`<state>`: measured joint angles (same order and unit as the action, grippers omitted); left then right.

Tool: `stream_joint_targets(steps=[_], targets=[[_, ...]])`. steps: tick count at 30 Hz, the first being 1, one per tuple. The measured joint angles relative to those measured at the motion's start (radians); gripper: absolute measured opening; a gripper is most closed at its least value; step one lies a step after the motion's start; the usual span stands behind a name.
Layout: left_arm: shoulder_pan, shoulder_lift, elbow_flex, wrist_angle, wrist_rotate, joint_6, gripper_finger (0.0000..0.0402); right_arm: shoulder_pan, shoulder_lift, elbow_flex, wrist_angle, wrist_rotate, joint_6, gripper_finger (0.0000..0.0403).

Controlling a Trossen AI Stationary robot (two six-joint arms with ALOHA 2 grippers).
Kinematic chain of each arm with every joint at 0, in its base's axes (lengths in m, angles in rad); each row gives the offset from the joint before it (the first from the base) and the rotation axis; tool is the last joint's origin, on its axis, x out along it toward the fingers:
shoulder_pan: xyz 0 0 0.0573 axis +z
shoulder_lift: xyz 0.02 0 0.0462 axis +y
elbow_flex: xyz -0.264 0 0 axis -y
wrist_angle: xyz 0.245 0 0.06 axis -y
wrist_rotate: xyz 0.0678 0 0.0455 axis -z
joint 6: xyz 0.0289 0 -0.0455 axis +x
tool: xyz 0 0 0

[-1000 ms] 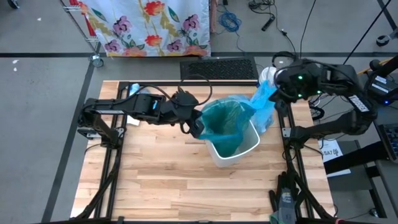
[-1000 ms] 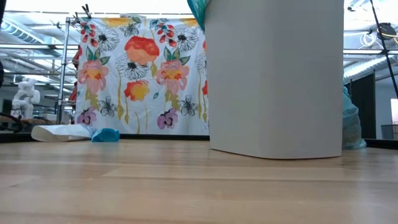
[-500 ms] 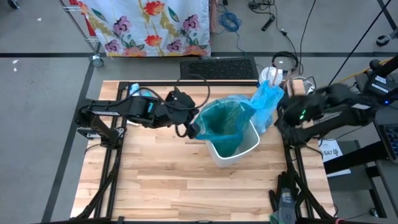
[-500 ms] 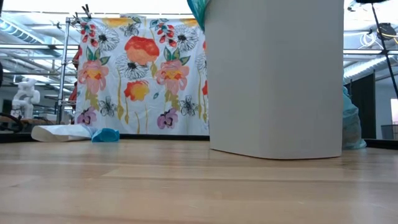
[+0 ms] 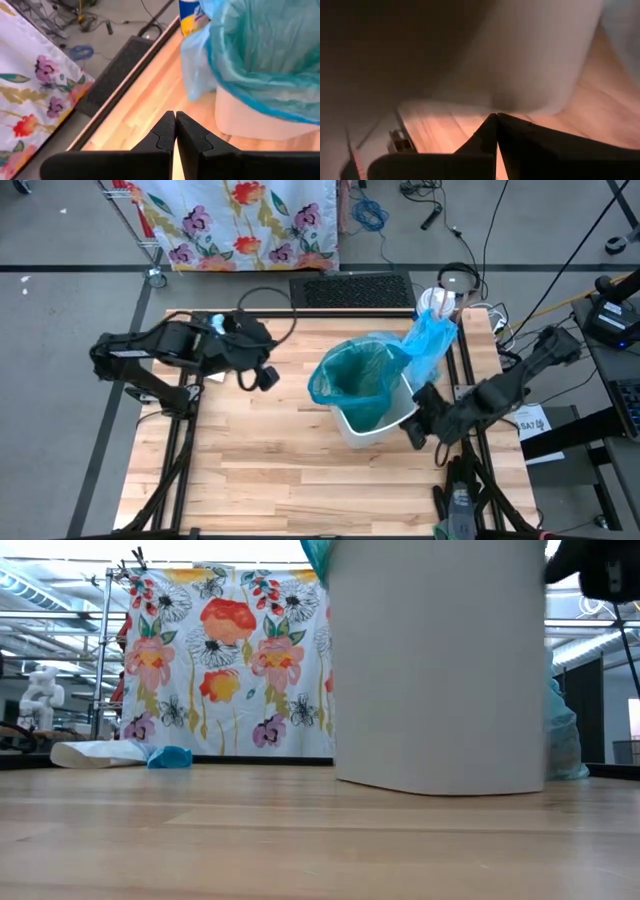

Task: Place trash/remove bag and relplace
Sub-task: Put the blue trash bag into the trash bin

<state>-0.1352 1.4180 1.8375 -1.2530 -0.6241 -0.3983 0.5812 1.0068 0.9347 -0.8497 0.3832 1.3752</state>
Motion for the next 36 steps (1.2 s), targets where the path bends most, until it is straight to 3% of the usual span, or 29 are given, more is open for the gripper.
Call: stream_joint_targets(steps=[4, 8, 12, 17, 21, 25, 30, 36], targets=[[-0.004, -0.129, -0.207, 0.118, 0.026, 0.022, 0.0018, 0.019, 0.069, -0.043, 0.118, 0.092, 0.028, 0.0000], [-0.010, -0.285, -0.501, 0.380, 0.195, 0.060, 0.0018, -0.006, 0.136, -0.038, 0.219, 0.159, -0.026, 0.0000], [-0.010, -0.407, -0.776, 0.603, 0.361, 0.048, 0.0018, -0.074, 0.191, -0.023, 0.294, 0.152, -0.099, 0.0000], [-0.011, -0.518, -0.984, 0.669, 0.389, -0.049, 0.0018, -0.200, 0.262, -0.008, 0.406, 0.132, -0.260, 0.0000], [-0.010, -0.571, -1.051, 0.673, 0.390, -0.075, 0.0018, -0.301, 0.290, -0.008, 0.498, 0.069, -0.366, 0.0000], [-0.010, -0.605, -1.052, 0.675, 0.392, -0.064, 0.0018, -0.304, 0.265, -0.010, 0.505, 0.018, -0.377, 0.0000], [-0.010, -0.641, -1.050, 0.771, 0.394, -0.004, 0.0018, -0.249, 0.214, 0.090, 0.326, 0.021, -0.345, 0.0000], [-0.009, -0.657, -1.050, 0.917, 0.390, 0.093, 0.0018, -0.217, 0.201, 0.313, 0.059, 0.029, -0.392, 0.0000]])
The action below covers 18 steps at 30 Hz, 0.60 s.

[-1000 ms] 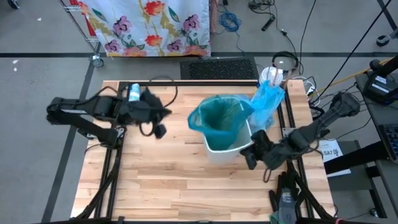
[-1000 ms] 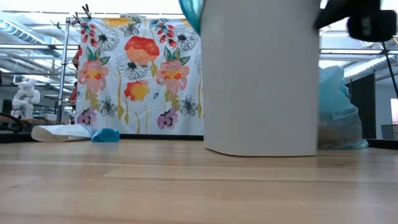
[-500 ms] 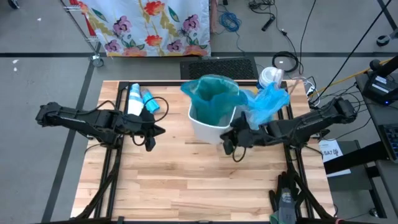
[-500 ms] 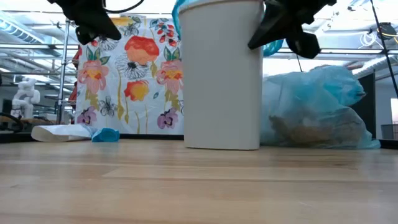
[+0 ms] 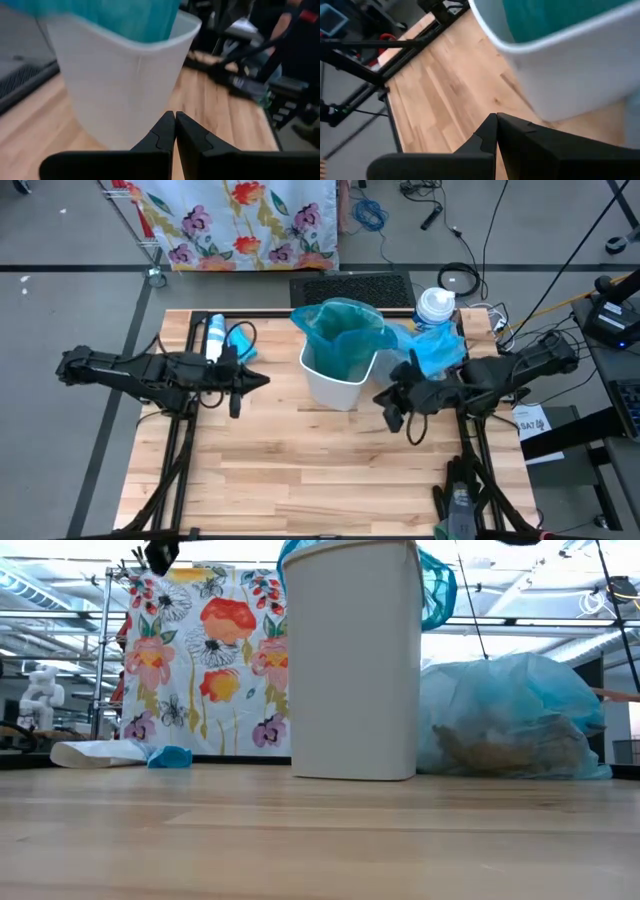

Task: Place trash/remove bag and relplace
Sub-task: Put the blue trash bag into the trash bin

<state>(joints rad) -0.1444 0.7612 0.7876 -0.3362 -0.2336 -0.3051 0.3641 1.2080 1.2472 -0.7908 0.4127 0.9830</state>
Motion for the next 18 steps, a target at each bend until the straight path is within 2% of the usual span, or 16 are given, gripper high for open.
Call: stream_joint_targets(steps=[5, 9, 13, 18], targets=[[0.019, 0.001, 0.001, 0.110, -0.014, 0.030, 0.0018, -0.034, -0.002, 0.154, -0.123, 0.005, -0.148, 0.0000], [0.051, 0.031, 0.043, 0.112, -0.004, 0.031, 0.0031, -0.090, -0.005, 0.229, -0.174, 0.008, -0.256, 0.0002], [0.074, 0.078, 0.112, 0.113, -0.002, 0.059, 0.0075, -0.150, -0.006, 0.269, -0.237, 0.009, -0.333, 0.0018], [0.088, 0.133, 0.189, 0.131, -0.011, 0.137, 0.0135, -0.208, -0.006, 0.273, -0.250, 0.002, -0.450, 0.0057]])
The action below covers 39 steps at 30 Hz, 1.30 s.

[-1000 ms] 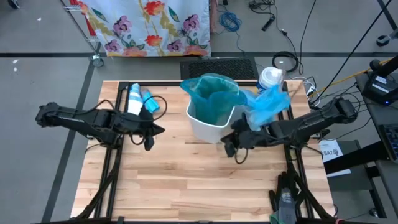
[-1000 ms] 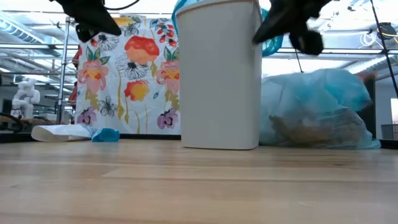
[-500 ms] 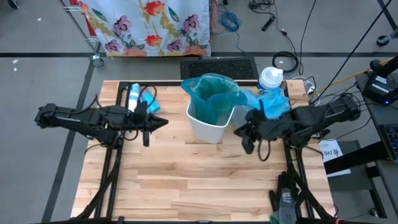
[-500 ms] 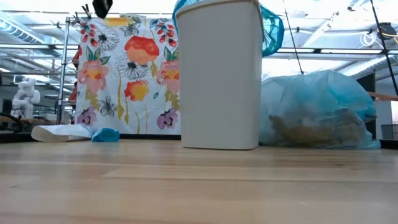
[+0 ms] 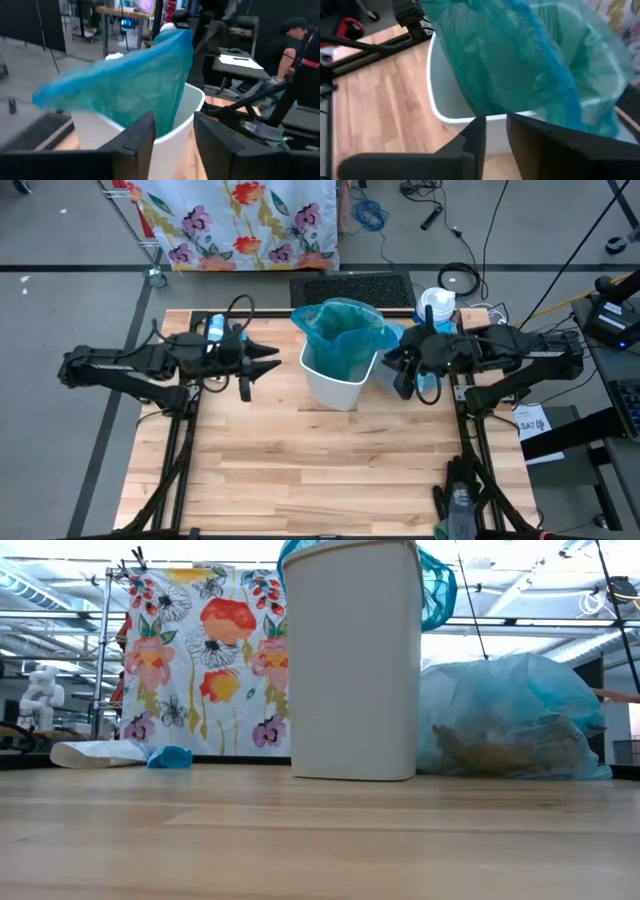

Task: Place trash/remove bag and relplace
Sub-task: Put the blue trash bag into the trash bin

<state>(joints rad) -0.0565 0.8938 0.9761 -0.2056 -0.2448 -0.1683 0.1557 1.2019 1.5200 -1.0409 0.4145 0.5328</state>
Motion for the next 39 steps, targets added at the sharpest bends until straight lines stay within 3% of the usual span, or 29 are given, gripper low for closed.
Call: stream_joint_targets(steps=[9, 18, 26, 36, 39], targets=[[0.014, 0.063, 0.016, 0.114, -0.003, 0.016, 0.0148, -0.049, 0.000, 0.000, 0.082, -0.002, -0.267, 0.0142], [0.108, 0.207, 0.298, -0.205, 0.030, 0.173, 0.0148, -0.126, 0.000, 0.000, 0.211, -0.011, -0.457, 0.0166], [0.277, 0.313, 0.417, -0.285, 0.282, 0.314, 0.0148, -0.208, 0.044, 0.001, 0.271, -0.102, -0.528, 0.0165], [0.463, 0.327, 0.437, -0.385, 0.623, 0.419, 0.0147, -0.281, 0.105, 0.001, 0.321, -0.198, -0.543, 0.0164], [0.474, 0.346, 0.437, -0.384, 0.649, 0.439, 0.0147, -0.283, 0.108, 0.001, 0.312, -0.206, -0.540, 0.0156]])
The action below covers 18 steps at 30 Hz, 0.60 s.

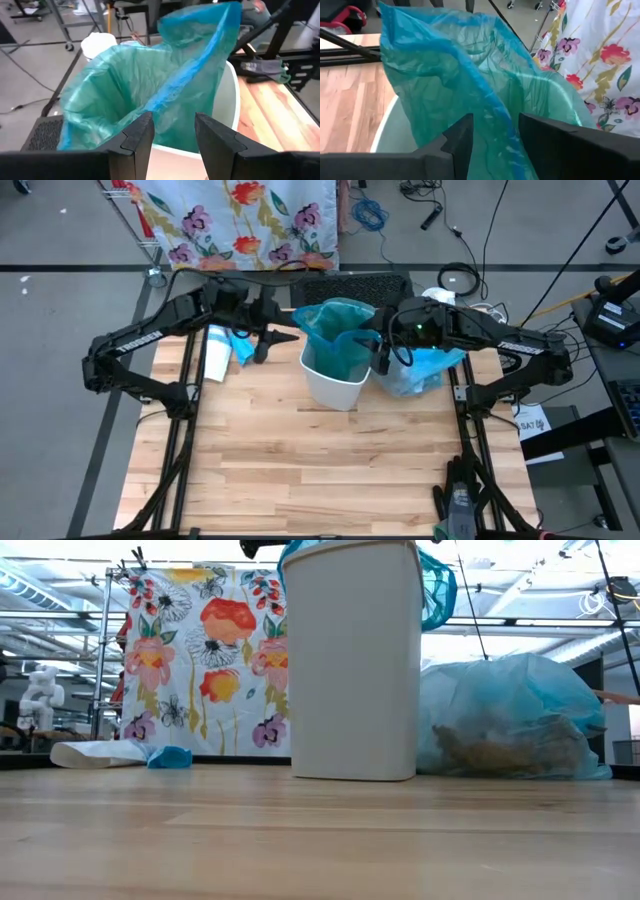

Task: Place trash/remove bag and relplace
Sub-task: Put the blue trash bag into the trash bin

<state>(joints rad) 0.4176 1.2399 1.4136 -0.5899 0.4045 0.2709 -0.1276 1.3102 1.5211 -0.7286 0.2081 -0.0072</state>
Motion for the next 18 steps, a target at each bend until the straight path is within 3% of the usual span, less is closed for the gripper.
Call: stream_joint_targets(steps=[9, 18], targets=[[0.001, 0.023, 0.000, 0.008, -0.024, 0.128, 0.0147, -0.002, -0.004, 0.000, -0.014, 0.000, 0.023, 0.0090], [0.001, 0.031, 0.000, 0.061, -0.042, 0.145, 0.0147, -0.011, -0.003, 0.000, -0.026, 0.000, 0.021, 0.0049]])
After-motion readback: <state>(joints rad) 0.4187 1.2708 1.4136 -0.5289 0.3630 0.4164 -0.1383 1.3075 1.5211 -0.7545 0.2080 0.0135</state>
